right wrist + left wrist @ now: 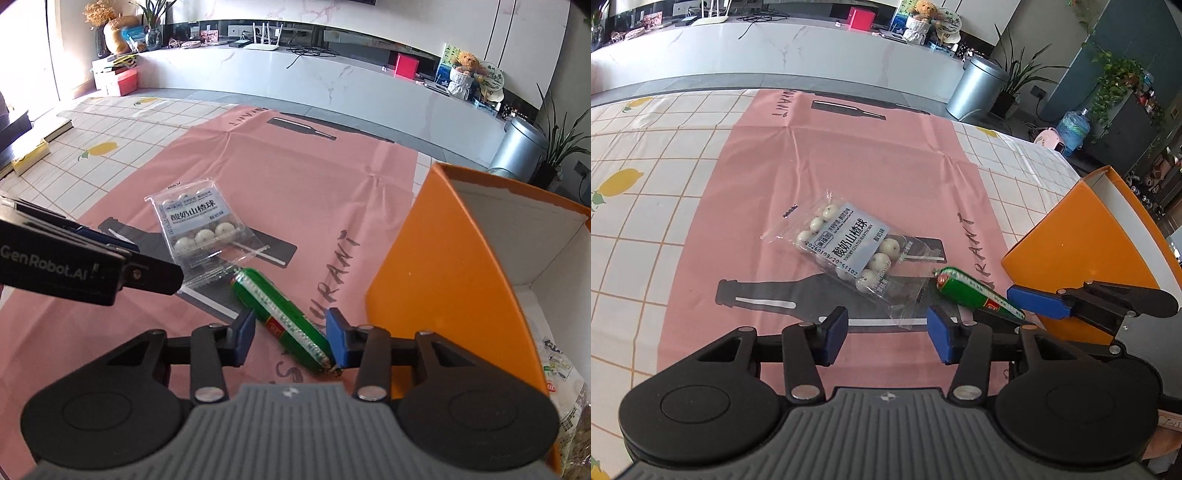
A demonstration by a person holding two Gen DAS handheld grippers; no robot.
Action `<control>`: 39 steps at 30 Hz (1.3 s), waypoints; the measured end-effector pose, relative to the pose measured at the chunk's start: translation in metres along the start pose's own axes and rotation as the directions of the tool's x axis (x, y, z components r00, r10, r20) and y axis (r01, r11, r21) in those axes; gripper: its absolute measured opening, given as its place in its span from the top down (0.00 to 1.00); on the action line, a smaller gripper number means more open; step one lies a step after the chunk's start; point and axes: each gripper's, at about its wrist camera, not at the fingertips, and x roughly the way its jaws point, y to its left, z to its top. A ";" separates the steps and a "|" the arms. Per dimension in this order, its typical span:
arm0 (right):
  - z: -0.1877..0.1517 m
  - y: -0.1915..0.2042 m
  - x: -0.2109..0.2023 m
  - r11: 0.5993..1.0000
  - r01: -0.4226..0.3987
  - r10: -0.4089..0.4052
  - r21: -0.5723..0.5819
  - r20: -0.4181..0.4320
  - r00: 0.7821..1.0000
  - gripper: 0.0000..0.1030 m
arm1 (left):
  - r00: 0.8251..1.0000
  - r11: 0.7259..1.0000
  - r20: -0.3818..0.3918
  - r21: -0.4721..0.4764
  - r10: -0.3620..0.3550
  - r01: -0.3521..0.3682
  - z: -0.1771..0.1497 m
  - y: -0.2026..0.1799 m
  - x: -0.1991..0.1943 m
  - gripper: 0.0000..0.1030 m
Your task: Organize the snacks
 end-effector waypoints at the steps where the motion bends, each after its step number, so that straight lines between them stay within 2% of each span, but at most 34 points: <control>1: -0.002 -0.001 0.000 1.000 -0.005 0.005 0.015 -0.001 1.000 0.75 | 1.000 1.000 0.006 0.007 0.013 -0.013 -0.001 -0.003 0.002 0.49; 3: -0.005 -0.003 -0.002 0.998 -0.036 0.036 0.046 0.002 0.999 0.81 | 0.999 0.999 0.015 0.017 0.040 -0.040 -0.001 -0.007 0.006 0.54; 6: -0.008 -0.001 -0.002 0.996 -0.049 0.048 0.070 0.016 0.999 0.82 | 0.998 0.998 0.025 0.008 0.063 -0.063 0.000 -0.010 0.012 0.63; 10: -0.008 0.003 -0.002 0.996 -0.053 0.051 0.069 0.024 0.998 0.82 | 0.997 0.998 0.037 -0.014 0.067 -0.067 0.001 -0.010 0.013 0.82; 13: -0.008 0.004 -0.003 0.996 -0.052 0.050 0.078 0.025 0.998 0.82 | 0.998 0.997 0.011 -0.045 0.056 -0.056 0.000 -0.002 0.009 0.94; 17: -0.002 0.006 -0.006 0.995 -0.051 0.048 0.082 0.041 0.998 0.82 | 0.998 0.995 -0.034 -0.083 0.049 -0.052 -0.005 0.013 -0.005 1.00; 21: 0.010 0.015 -0.006 0.996 -0.051 0.047 0.071 0.056 0.997 0.82 | 0.993 0.989 -0.092 -0.122 0.073 -0.084 -0.010 0.031 -0.020 1.00; 24: 0.016 0.020 -0.003 0.997 -0.036 0.033 0.069 0.048 0.998 0.82 | 0.986 0.981 -0.119 -0.135 0.121 -0.137 -0.012 0.041 -0.029 1.00; 27: 0.017 0.022 -0.003 0.997 -0.021 0.018 0.076 0.041 0.999 0.82 | 0.989 0.981 -0.089 -0.145 0.120 -0.132 -0.013 0.045 -0.038 0.99; 30: 0.018 0.019 -0.003 0.994 0.039 -0.042 0.098 0.028 0.999 0.82 | 0.995 0.984 -0.028 -0.152 0.092 -0.096 -0.011 0.041 -0.045 0.90; 32: 0.020 0.015 -0.001 0.994 0.051 -0.054 0.094 0.022 0.998 0.82 | 0.997 0.985 -0.001 -0.150 0.082 -0.081 -0.010 0.040 -0.046 0.82; 36: 0.029 0.015 0.009 0.998 0.043 -0.044 0.051 0.016 0.999 0.82 | 0.997 0.980 0.035 -0.186 0.072 -0.064 -0.007 0.048 -0.046 0.75; 38: 0.034 0.018 0.012 0.999 0.014 -0.015 0.035 0.016 1.000 0.82 | 0.996 0.976 0.049 -0.208 0.075 -0.063 -0.008 0.054 -0.050 0.67; 39: 0.036 0.022 0.013 0.999 -0.007 0.006 0.036 0.014 1.000 0.82 | 0.995 0.974 0.057 -0.220 0.077 -0.062 -0.008 0.057 -0.051 0.65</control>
